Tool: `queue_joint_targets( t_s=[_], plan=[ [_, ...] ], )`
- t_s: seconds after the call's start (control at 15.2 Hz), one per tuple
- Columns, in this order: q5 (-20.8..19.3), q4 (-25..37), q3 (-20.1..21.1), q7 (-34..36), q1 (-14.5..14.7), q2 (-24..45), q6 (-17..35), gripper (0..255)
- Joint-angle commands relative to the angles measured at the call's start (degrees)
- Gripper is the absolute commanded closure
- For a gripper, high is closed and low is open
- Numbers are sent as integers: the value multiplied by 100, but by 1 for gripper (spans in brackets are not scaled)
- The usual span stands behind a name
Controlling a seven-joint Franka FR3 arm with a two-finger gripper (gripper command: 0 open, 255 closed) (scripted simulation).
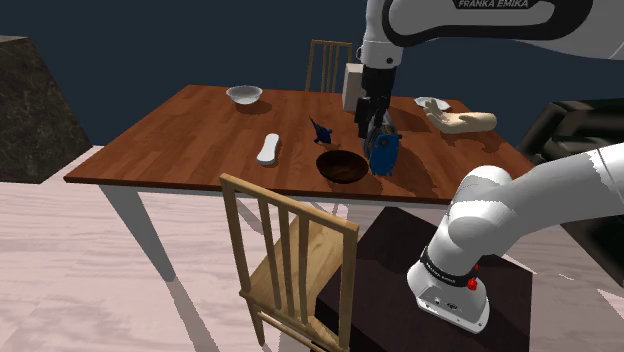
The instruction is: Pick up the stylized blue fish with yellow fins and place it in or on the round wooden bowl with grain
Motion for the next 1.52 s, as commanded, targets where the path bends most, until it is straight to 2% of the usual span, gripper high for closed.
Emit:
queue_joint_targets(
  t_s=[0.0,0.73,1.45],
  plan=[
    [0,0,0,0,0,0,0,0],
    [-388,724,-270,103,-274,2130,1604,0],
    [-540,2282,-558,204,-525,4362,2497,0]
  ],
)
